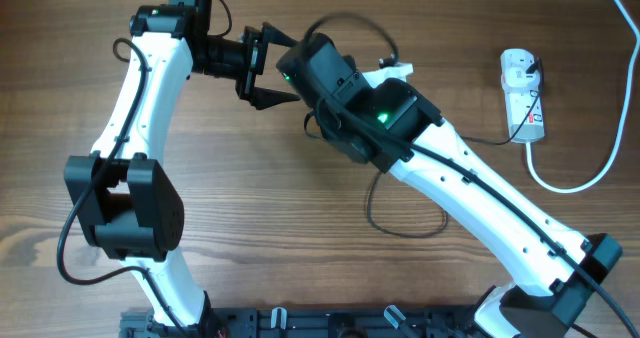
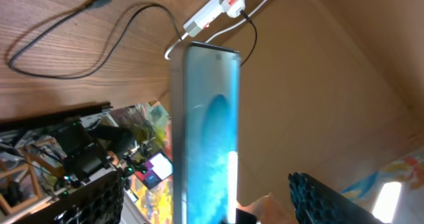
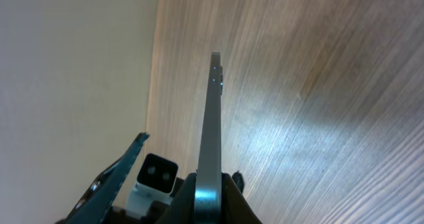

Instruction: Plug charger to phone and switch on socket

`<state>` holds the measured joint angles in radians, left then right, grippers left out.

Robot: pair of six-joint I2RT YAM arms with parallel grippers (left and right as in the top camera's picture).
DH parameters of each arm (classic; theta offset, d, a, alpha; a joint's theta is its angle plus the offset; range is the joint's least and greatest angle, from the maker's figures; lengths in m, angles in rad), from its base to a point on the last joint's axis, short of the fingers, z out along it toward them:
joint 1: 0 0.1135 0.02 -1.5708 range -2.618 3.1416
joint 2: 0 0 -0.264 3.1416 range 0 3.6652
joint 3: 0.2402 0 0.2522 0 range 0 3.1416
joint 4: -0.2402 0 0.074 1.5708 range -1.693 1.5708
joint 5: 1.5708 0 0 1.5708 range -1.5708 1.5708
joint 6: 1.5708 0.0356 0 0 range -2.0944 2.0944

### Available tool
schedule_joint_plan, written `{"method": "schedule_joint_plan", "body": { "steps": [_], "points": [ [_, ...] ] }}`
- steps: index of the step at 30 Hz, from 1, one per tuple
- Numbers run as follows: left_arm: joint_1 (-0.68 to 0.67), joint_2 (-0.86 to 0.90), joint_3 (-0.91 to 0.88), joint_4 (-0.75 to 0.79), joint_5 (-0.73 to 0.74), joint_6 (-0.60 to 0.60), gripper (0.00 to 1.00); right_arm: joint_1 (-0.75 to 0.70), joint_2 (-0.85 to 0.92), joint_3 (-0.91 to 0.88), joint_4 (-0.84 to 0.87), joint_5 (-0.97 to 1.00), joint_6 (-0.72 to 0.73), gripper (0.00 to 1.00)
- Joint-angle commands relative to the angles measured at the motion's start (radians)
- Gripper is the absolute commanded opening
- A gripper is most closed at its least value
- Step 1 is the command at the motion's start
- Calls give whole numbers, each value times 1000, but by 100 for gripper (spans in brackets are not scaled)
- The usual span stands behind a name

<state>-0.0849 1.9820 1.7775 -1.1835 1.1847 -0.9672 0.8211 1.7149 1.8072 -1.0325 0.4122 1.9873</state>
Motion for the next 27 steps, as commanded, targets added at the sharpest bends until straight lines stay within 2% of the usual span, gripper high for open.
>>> {"method": "schedule_joint_plan", "body": {
  "steps": [1, 9, 10, 12, 18, 27],
  "points": [
    [-5, -25, 3, 2, 76, -61, 83, -4, -23, 18, 17, -4, 84, 4],
    [-5, -25, 3, 3, 154, -65, 65, -4, -23, 18, 47, -21, 84, 4],
    [-5, -25, 3, 3, 154, -65, 59, -4, -23, 18, 52, -34, 84, 4],
    [-10, -25, 3, 3, 154, -65, 54, -4, -23, 18, 56, -53, 84, 5],
    [-20, -25, 3, 3, 153, -65, 44, -4, -24, 18, 63, -53, 84, 5],
    [-20, -25, 3, 3, 153, -65, 40, -4, -24, 18, 86, -53, 84, 5]
  ]
}}
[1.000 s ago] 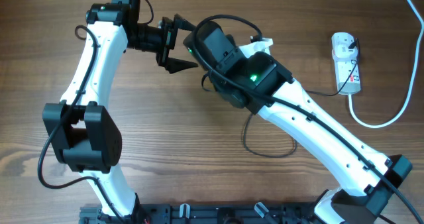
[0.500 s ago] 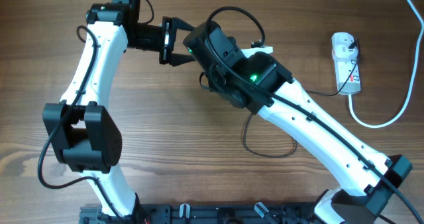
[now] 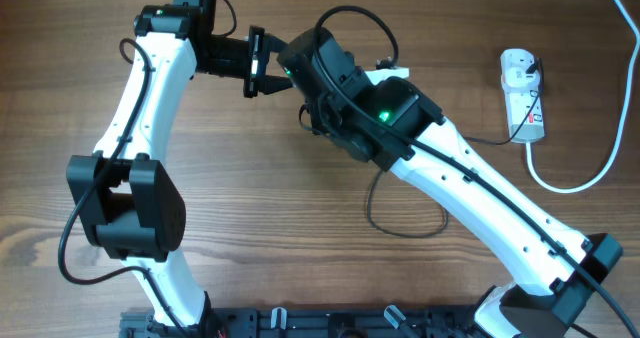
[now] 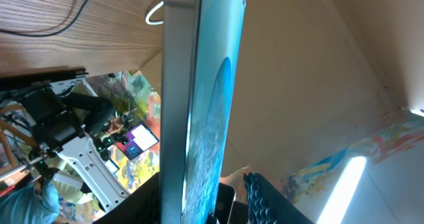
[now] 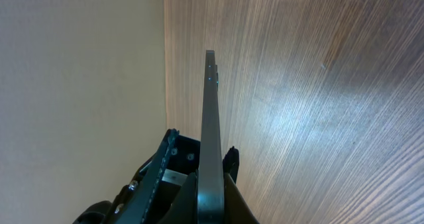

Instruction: Plug charger to phone and switch on socket

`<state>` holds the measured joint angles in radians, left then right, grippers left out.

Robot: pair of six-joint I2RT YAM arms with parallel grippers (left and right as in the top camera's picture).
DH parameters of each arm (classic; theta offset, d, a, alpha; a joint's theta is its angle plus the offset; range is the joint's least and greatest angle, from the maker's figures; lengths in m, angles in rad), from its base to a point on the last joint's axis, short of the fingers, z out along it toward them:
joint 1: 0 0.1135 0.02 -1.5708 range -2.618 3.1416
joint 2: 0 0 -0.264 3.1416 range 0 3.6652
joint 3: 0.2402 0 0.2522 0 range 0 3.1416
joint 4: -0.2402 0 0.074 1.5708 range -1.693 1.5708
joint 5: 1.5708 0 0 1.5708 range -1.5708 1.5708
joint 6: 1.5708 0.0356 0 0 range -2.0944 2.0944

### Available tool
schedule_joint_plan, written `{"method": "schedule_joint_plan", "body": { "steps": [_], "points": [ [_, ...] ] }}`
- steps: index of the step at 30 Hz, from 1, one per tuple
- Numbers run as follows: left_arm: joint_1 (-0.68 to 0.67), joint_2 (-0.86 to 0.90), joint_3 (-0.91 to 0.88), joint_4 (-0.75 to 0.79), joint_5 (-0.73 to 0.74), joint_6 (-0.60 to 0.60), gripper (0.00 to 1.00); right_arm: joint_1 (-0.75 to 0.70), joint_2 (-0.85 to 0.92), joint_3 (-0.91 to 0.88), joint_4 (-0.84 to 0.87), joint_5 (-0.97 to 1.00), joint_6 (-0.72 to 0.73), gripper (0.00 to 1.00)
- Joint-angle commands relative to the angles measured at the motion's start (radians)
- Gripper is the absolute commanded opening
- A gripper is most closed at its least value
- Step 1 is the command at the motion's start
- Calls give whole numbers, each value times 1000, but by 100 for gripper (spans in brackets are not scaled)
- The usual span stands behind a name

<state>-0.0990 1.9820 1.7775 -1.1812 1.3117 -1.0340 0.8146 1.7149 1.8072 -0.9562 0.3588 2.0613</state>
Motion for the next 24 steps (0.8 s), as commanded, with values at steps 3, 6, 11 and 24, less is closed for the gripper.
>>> {"method": "schedule_joint_plan", "body": {
  "steps": [3, 6, 11, 24],
  "points": [
    [-6, -25, 3, 0, 26, 2, 38, 2, -24, 18, 13, 1, 11, 5],
    [-6, -25, 3, 0, 26, 2, 35, 2, -24, 18, 21, 1, 11, 5],
    [-6, -25, 3, 0, 26, 2, 34, 2, -24, 18, 29, 1, 11, 4],
    [-6, -25, 3, 0, 26, 2, 26, 2, -24, 18, 40, 1, 10, 5]
  ]
}}
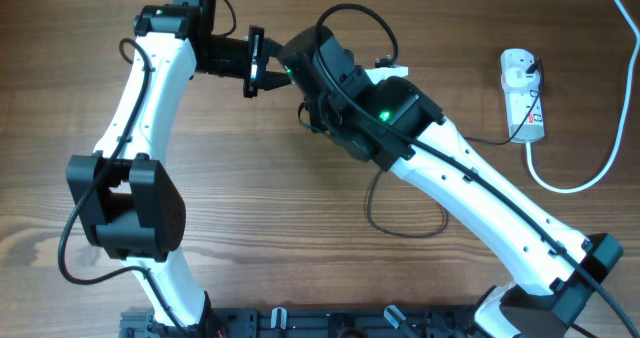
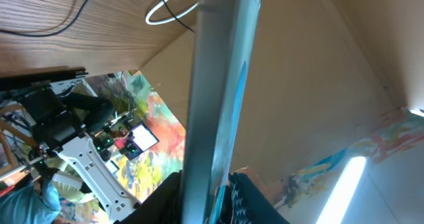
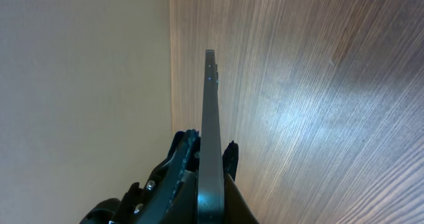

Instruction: Plug charger to phone and switch on socket

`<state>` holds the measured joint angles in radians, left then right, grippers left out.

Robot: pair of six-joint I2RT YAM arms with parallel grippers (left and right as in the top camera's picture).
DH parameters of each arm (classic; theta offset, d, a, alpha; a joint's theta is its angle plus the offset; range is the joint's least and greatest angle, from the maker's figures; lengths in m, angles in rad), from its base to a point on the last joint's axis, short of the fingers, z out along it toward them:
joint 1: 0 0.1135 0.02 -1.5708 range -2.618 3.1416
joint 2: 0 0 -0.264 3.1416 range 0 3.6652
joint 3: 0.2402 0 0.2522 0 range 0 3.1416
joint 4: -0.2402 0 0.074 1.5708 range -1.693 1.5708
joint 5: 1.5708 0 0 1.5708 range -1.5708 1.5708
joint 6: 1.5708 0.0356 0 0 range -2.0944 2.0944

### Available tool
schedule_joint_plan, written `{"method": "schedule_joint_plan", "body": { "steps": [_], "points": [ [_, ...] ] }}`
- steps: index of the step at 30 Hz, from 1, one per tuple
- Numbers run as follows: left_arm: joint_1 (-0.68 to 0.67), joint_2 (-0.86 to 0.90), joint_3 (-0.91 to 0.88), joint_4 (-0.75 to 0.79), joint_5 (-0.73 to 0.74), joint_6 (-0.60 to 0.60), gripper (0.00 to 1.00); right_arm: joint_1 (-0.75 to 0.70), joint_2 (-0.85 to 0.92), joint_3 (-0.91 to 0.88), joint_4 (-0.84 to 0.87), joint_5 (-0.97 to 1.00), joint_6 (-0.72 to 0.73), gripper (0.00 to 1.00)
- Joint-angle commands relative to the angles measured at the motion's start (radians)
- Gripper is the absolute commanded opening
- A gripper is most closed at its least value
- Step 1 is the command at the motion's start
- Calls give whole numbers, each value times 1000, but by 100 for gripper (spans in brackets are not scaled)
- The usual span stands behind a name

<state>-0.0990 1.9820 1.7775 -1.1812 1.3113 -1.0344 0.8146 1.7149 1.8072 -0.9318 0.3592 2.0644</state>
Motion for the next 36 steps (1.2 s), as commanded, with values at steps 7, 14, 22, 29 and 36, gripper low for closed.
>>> {"method": "schedule_joint_plan", "body": {
  "steps": [7, 14, 22, 29, 36],
  "points": [
    [-6, -25, 3, 0, 27, 2, 23, 2, -24, 18, 14, 0, 7, 4],
    [-6, -25, 3, 0, 27, 1, 15, 2, -24, 18, 15, 0, 7, 6],
    [-6, -25, 3, 0, 27, 1, 4, 2, -24, 18, 15, 0, 7, 7],
    [-6, -25, 3, 0, 27, 1, 4, 2, -24, 18, 10, 2, 4, 71],
    [-6, -25, 3, 34, 0, 2, 4, -1, -27, 18, -5, 44, 3, 100]
  ]
}}
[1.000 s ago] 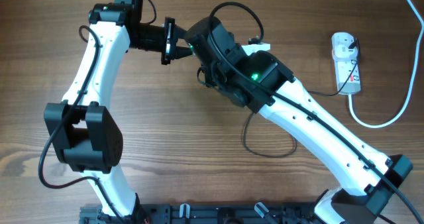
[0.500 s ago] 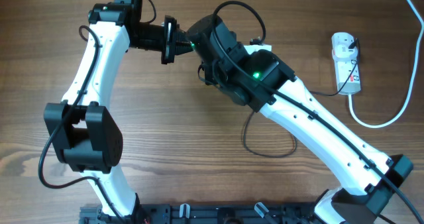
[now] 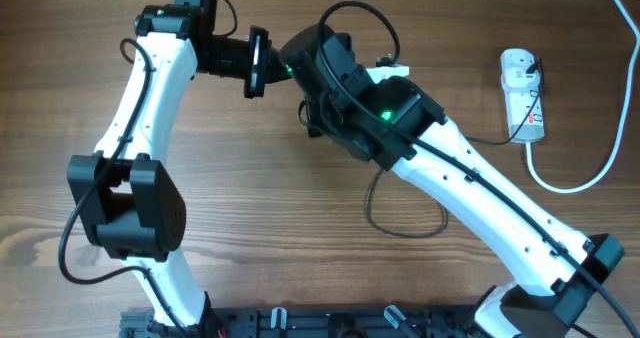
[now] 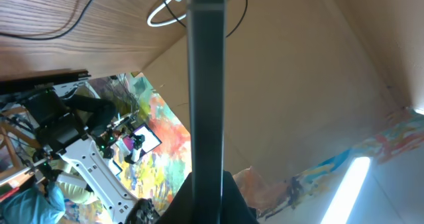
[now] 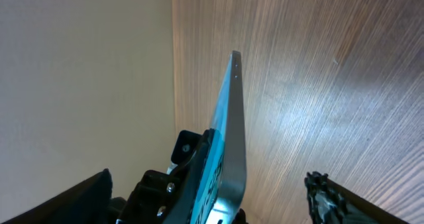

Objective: Plug charger to phone and switch on socket
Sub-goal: 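Open the right gripper off the phone and pull it back right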

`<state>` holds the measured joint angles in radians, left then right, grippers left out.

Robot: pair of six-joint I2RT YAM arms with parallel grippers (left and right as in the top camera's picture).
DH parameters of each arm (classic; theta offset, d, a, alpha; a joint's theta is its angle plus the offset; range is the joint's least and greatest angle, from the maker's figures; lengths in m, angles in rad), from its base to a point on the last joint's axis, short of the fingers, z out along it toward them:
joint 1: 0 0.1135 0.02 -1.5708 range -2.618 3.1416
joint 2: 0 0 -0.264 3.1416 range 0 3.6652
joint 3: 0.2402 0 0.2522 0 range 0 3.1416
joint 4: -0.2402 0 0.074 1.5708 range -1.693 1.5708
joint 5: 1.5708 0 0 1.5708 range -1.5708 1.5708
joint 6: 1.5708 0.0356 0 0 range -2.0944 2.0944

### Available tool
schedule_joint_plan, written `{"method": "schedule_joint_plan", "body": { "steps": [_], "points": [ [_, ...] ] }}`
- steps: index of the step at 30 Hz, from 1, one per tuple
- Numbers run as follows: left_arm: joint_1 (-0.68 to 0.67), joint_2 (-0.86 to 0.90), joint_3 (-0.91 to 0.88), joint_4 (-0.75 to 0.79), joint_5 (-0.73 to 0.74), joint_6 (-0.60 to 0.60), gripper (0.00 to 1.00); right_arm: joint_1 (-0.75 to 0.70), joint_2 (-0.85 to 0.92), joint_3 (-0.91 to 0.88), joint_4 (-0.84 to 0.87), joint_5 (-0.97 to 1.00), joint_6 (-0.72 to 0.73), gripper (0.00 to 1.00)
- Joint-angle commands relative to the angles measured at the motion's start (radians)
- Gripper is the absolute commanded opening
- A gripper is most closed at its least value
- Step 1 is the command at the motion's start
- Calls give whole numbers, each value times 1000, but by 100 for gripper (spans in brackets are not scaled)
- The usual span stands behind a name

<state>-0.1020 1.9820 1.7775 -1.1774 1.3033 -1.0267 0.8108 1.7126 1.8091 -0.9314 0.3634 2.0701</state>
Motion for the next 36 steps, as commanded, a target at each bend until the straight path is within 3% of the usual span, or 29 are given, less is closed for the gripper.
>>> {"method": "schedule_joint_plan", "body": {
  "steps": [1, 9, 22, 29, 36],
  "points": [
    [-3, -25, 3, 47, -10, -6, 4, 3, -28, 16, -9, 48, -3, 100],
    [-3, -24, 3, 72, -184, -6, 4, -62, -102, 16, -186, 141, -50, 100],
    [-3, -24, 3, 90, -205, 2, 4, -365, -151, 16, -392, 163, -771, 100],
    [-3, -24, 3, 90, -201, 2, 4, -576, -150, -36, -537, 290, -791, 100],
    [-3, -24, 3, 89, -201, 1, 4, -675, -148, -254, -486, 165, -792, 100]
  ]
}}
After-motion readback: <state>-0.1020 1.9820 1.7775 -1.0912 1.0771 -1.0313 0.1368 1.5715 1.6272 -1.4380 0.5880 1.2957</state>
